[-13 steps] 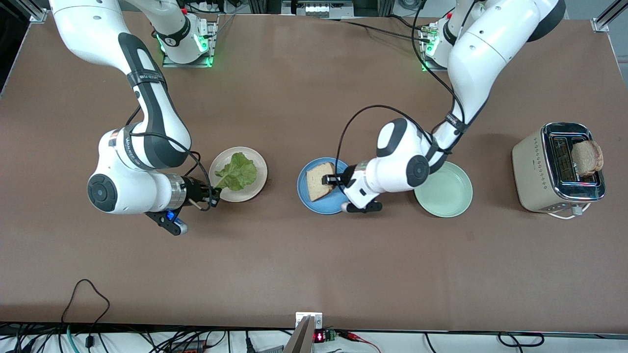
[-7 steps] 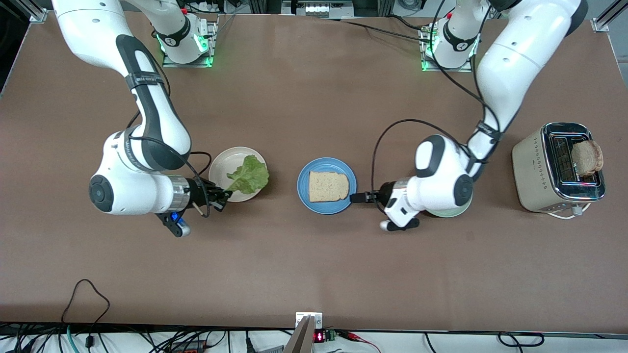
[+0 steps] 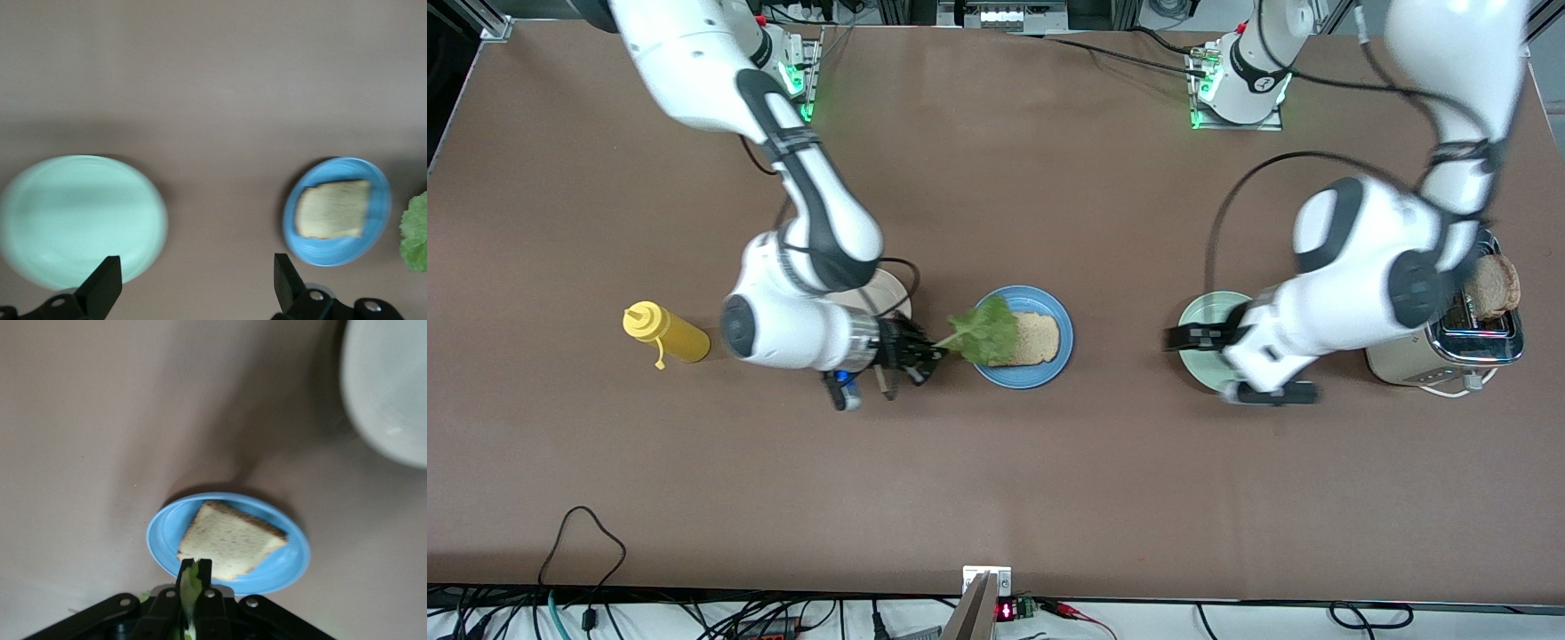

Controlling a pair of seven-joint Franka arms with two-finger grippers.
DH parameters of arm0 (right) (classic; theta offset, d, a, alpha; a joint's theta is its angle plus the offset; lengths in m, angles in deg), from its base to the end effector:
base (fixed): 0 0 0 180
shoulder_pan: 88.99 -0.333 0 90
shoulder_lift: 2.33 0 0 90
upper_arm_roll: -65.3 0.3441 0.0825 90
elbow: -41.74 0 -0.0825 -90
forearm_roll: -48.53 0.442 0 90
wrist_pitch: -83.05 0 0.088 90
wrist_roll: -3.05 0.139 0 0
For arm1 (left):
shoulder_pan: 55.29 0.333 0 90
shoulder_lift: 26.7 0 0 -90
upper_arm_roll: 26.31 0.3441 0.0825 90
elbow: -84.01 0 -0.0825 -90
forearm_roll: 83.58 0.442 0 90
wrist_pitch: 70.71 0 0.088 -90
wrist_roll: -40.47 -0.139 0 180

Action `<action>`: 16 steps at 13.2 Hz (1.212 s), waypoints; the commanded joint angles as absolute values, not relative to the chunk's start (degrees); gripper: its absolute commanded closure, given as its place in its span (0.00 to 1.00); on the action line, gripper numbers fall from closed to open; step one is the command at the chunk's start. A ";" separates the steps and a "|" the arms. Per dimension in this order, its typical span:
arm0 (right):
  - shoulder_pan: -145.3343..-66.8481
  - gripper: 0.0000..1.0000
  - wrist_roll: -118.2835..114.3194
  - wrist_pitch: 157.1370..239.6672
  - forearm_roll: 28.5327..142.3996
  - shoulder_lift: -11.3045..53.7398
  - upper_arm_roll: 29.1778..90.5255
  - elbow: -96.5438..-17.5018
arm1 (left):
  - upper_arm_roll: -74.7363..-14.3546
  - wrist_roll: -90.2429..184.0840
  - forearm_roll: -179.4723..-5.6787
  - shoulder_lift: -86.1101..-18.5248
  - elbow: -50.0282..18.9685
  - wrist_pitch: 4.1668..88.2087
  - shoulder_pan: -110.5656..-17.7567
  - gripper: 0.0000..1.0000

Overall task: Make sandwich in blue plate with both arms
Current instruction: 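Drop the lettuce onto the bread using the right gripper, then move the right gripper back toward the yellow mustard bottle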

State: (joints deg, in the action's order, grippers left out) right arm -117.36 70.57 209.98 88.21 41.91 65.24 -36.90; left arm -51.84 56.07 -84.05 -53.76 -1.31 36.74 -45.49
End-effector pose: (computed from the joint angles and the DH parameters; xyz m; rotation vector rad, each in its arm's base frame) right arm 0.7042 0.4218 0.2301 -2.2803 1.3847 0.5114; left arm 0.7268 -0.1596 0.3929 2.9505 0.0579 -0.1413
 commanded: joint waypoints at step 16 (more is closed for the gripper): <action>-113.70 0.00 70.56 203.21 79.66 36.44 64.07 -35.87 | -31.93 42.58 -83.67 -26.37 -11.50 24.99 -49.31 0.00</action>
